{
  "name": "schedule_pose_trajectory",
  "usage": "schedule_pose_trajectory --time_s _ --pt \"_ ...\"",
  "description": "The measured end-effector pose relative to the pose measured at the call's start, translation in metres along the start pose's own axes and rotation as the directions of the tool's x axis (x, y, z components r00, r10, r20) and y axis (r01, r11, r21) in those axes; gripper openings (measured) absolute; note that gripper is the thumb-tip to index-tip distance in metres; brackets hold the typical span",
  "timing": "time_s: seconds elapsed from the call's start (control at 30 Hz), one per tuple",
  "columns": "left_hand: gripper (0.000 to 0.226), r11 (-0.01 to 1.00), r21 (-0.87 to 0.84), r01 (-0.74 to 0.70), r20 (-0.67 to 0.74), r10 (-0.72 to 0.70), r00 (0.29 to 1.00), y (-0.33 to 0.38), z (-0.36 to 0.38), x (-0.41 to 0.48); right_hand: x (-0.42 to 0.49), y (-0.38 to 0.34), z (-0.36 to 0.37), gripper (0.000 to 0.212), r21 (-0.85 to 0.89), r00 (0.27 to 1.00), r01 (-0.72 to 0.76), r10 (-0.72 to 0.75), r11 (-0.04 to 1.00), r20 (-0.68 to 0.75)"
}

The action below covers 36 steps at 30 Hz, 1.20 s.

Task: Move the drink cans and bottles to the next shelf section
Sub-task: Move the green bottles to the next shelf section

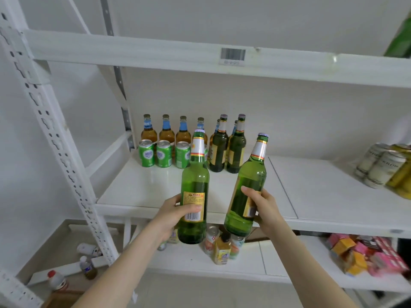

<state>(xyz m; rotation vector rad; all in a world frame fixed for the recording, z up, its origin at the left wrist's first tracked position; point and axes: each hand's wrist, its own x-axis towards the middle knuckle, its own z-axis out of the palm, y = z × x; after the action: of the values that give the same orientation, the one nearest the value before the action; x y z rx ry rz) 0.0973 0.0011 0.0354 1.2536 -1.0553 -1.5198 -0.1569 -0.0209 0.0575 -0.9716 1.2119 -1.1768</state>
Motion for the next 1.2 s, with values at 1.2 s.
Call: schedule_pose_trajectory --time_s 1.2 --pt "0.051 0.992 0.123 -0.022 0.140 0.005 0.990 -0.013 0.441 0.170 0.093 -0.052 -0.435 0.029 -0.012 0.983 0.088 -0.089 0.996 -0.160"
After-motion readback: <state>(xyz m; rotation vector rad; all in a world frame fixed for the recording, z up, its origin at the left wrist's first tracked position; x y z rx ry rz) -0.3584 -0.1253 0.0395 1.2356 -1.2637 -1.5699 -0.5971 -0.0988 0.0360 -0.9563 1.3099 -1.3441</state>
